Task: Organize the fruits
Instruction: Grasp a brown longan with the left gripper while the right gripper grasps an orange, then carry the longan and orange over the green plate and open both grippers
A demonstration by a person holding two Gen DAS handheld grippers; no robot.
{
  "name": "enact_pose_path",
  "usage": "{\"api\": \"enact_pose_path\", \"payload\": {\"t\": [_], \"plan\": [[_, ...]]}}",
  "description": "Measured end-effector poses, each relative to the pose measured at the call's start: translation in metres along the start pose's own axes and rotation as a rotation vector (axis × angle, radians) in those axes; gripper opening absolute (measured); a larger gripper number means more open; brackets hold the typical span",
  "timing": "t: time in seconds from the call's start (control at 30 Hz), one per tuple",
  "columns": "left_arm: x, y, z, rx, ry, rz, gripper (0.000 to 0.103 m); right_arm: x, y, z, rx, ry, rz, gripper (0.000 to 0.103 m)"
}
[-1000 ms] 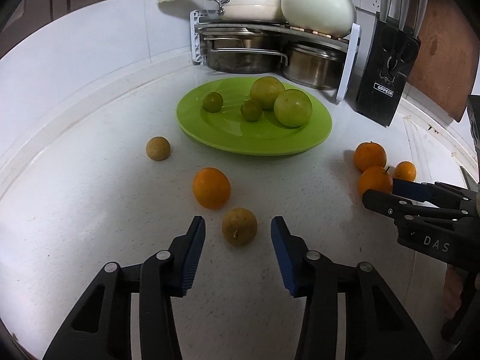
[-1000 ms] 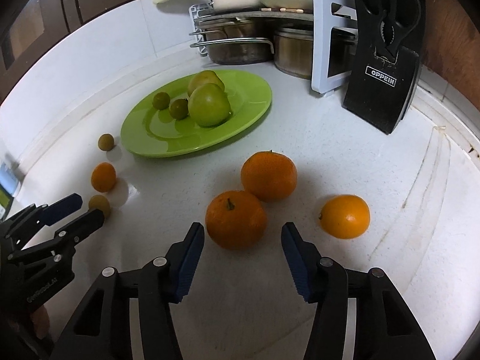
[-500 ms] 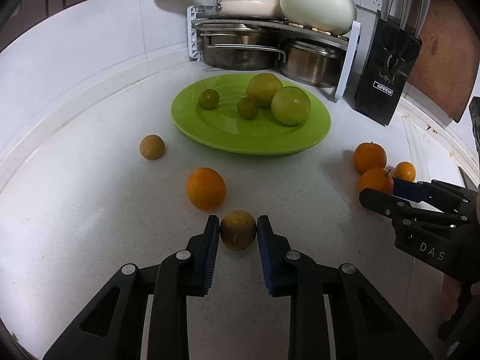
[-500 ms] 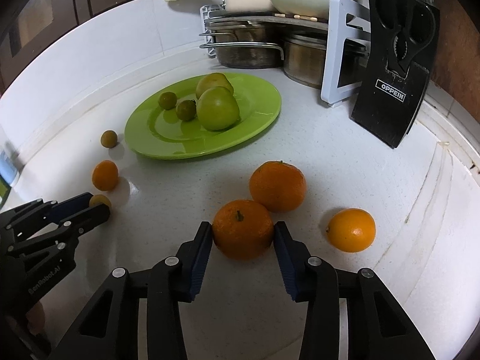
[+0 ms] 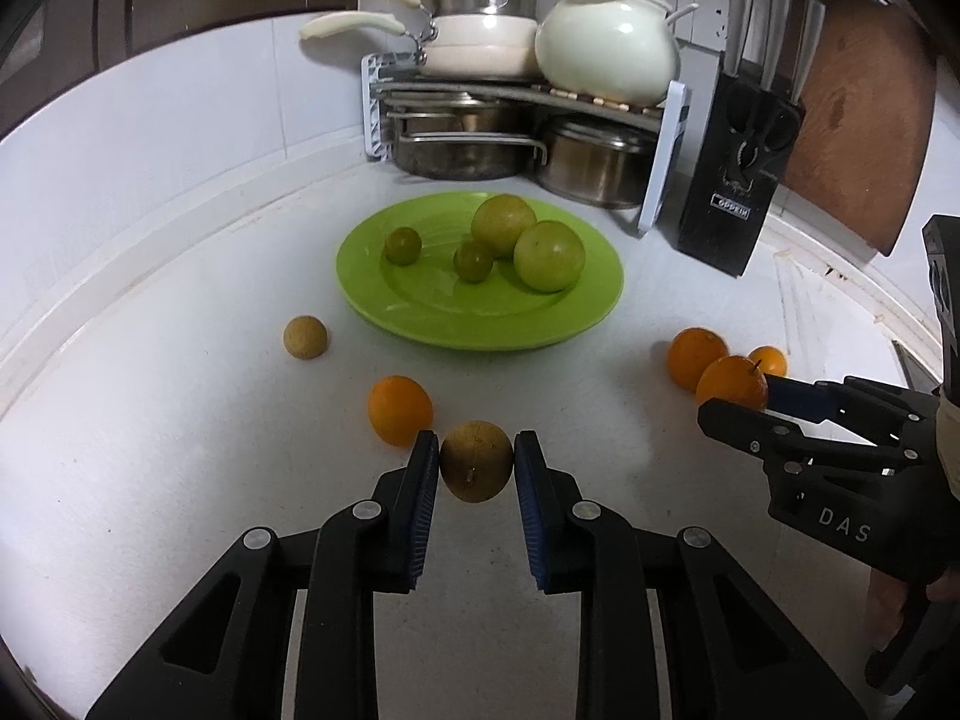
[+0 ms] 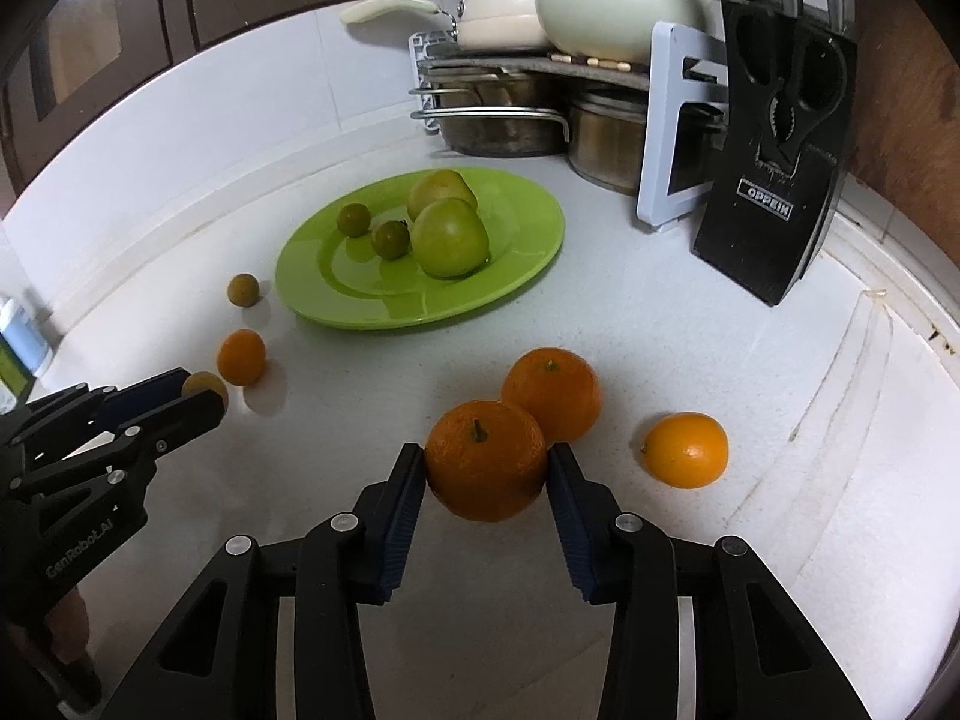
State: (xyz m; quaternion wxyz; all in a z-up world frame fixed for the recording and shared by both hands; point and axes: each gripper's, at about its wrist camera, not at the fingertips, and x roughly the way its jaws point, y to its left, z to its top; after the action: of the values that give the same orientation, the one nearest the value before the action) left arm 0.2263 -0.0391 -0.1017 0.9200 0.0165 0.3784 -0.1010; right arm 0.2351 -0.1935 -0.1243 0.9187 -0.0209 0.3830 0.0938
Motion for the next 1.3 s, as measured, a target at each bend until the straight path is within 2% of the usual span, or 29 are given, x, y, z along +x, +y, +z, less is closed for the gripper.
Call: {"api": "enact_pose_path", "payload": {"t": [0.37,0.67,1.0,1.3], "plan": [[-0.030,-0.001,0.010,0.027,-0.062,-0.023,0.026,-0.031,0.011,0.005,0.002,-0.058,0.022,0.043],[-0.045,0.003,0.030,0.048,-0.122,-0.033,0.026,-0.044,0.022,0.029,-0.017,-0.118,0.056,0.043],[-0.032,0.023,0.062,0.069,-0.120,-0.043,0.026,-0.027,0.036,0.058,-0.022,-0.119,0.093,0.043],[0.004,0.046,0.091,0.070,-0.063,-0.067,0.026,0.003,0.045,0.078,0.004,-0.089,0.094,0.043]]}}
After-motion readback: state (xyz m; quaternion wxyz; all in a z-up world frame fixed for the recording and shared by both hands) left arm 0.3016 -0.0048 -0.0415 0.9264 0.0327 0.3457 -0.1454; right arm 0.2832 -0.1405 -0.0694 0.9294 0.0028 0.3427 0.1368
